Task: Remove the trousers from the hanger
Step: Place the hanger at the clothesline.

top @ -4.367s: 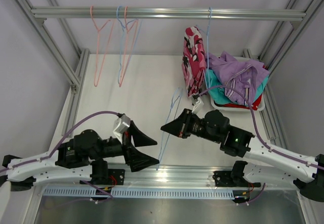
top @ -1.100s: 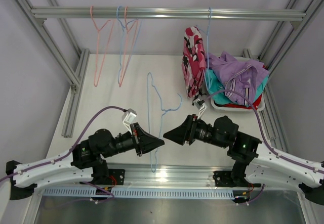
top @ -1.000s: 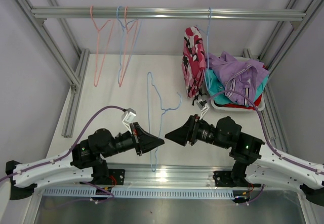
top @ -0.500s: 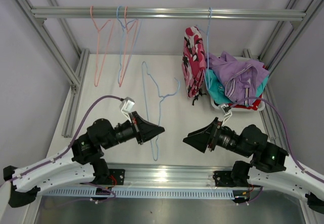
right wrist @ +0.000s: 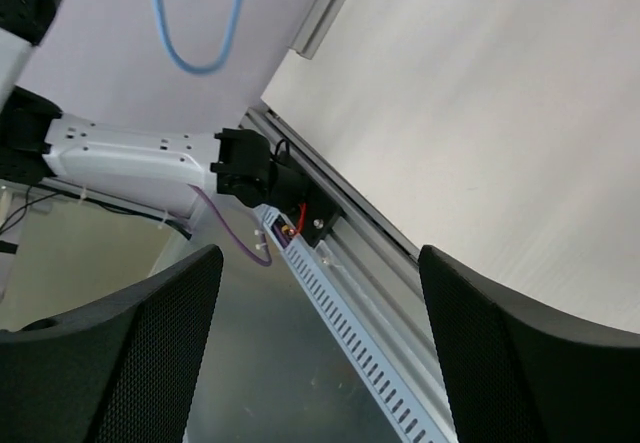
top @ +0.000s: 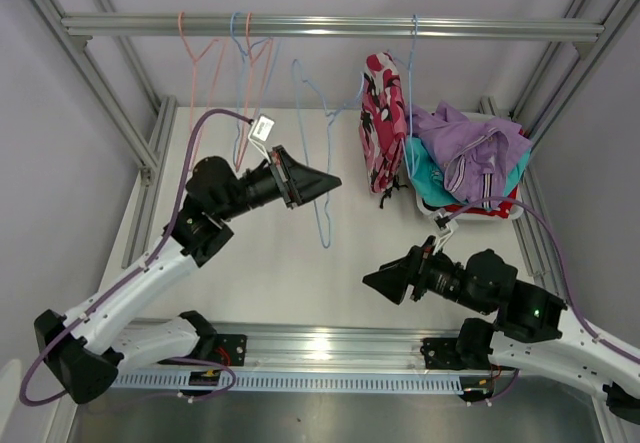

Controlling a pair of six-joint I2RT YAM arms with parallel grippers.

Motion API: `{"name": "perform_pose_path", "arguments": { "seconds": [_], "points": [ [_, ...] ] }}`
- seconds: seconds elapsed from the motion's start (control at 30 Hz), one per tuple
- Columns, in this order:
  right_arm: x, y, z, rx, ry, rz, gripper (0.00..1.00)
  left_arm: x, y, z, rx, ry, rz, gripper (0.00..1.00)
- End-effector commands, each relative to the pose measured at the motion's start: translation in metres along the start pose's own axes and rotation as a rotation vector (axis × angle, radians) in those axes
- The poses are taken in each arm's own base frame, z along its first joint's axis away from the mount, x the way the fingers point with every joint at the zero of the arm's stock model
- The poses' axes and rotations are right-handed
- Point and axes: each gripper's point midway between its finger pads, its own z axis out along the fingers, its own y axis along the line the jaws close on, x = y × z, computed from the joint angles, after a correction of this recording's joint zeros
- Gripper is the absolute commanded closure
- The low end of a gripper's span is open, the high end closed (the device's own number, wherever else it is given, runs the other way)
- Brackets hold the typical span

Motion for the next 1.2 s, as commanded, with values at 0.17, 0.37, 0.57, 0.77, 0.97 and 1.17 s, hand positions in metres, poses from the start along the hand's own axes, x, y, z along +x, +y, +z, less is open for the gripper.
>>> {"name": "perform_pose_path", "arguments": {
  "seconds": [0.17,0.37,0.57,0.77,0.97,1.17],
  "points": [
    [0.015,-0.039,0.008,0.132,0.066,-0.044,0.14,-0.062,-0.041,0.018,0.209,-0.083,0.010,1.00],
    [0.022,-0.053,-0.001,0.147,0.103,0.001,0.13,-0.084,-0.022,0.024,0.204,-0.126,-0.003,1.00],
    [0.027,-0.071,-0.003,0.177,0.114,0.060,0.12,-0.106,-0.005,0.024,0.189,-0.172,-0.026,1.00],
    [0.023,-0.077,-0.002,0.186,0.113,0.099,0.12,-0.125,0.011,0.028,0.204,-0.207,-0.064,0.99],
    [0.024,-0.082,-0.002,0.209,0.141,0.109,0.12,-0.135,0.032,0.037,0.216,-0.231,-0.121,1.00],
    [0.013,-0.078,-0.003,0.204,0.117,0.098,0.12,-0.143,0.051,0.053,0.210,-0.231,-0.148,0.99]
  ]
}}
